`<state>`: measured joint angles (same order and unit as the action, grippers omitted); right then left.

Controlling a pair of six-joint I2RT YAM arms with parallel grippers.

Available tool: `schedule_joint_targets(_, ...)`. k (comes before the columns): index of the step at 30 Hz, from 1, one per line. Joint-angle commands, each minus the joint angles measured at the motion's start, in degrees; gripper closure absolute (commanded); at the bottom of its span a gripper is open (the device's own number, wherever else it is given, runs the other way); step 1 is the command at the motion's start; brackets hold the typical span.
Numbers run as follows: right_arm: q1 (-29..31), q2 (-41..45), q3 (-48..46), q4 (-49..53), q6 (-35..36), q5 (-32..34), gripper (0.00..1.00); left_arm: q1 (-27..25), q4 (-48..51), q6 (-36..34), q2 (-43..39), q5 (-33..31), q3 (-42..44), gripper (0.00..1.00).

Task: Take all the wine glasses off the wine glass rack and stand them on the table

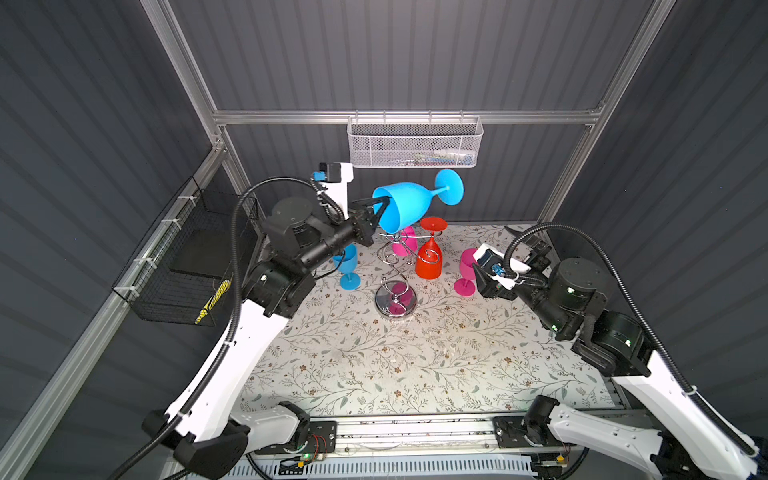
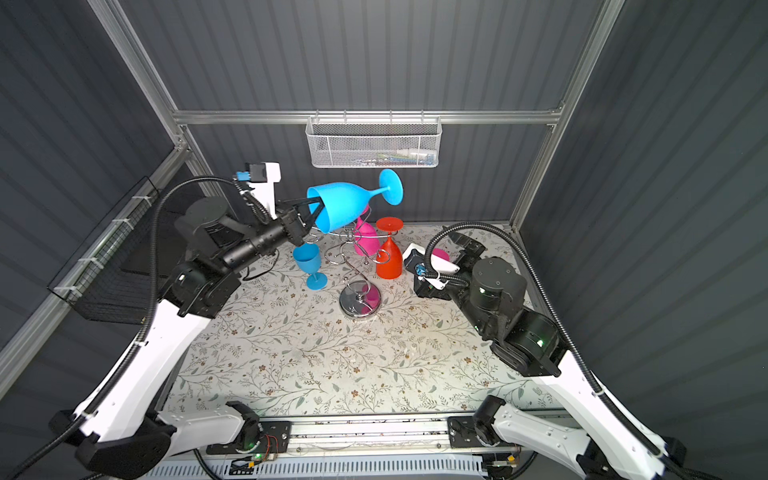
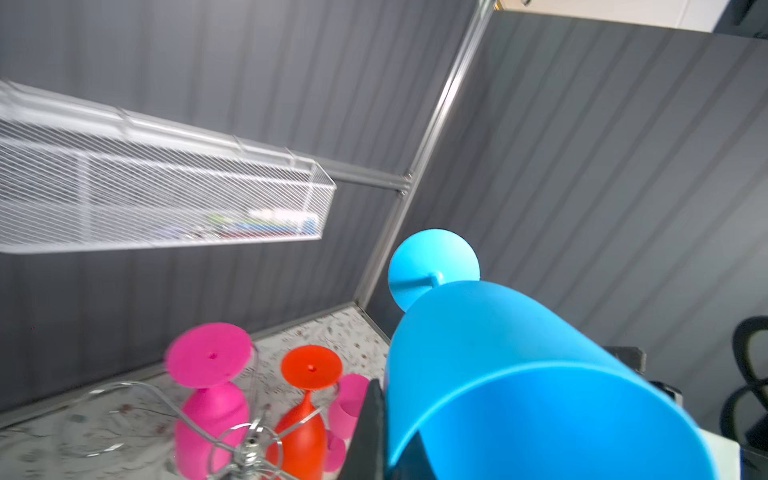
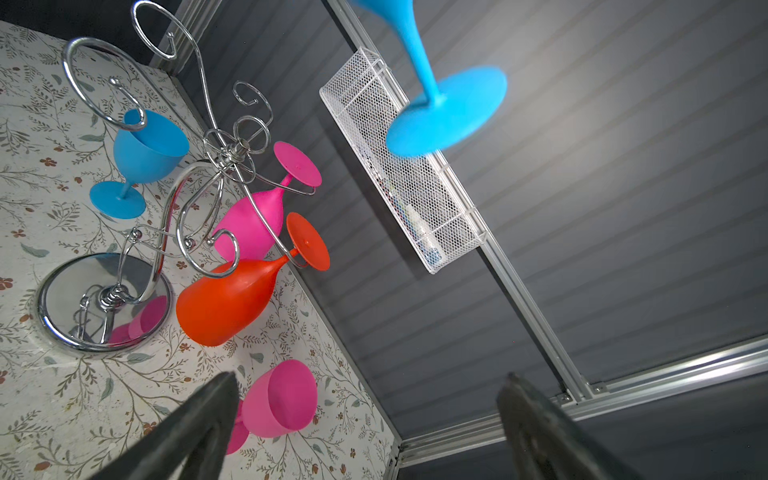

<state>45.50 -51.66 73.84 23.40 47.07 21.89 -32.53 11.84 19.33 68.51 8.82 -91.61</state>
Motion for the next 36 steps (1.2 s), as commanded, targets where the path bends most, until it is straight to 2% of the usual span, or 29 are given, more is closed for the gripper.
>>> schedule_joint_targets(1, 0.2, 0.4, -0.6, -2.6, -1.1, -0.2, 0.01, 0.4, 0.7, -10.3, -3.6, -15.3, 2.2, 1.00)
schedule_joint_targets(11, 0.2, -0.2, -0.9, -3.5, -1.7, -0.5, 0.01, 0.4, 7.1, -27.1, -9.6, -39.2, 5.0, 1.00)
schedule_joint_targets(21, 0.2, -0.9, -1.4, -5.1, -1.8, -0.6, 0.01, 0.4, 21.1, -30.4, -6.9, -55.9, 5.9, 1.00)
schedule_joint_targets(29, 0.2, -0.2, -1.8, -4.9, -2.4, -0.4, 0.01, 0.5, 31.1, -28.5, -4.6, -60.2, 5.2, 1.00)
schedule_joint_targets(36, 0.2, 0.4, -2.1, -4.8, -2.6, -0.1, 0.01, 1.2, 44.6, -20.5, -1.0, -54.3, 3.2, 1.00)
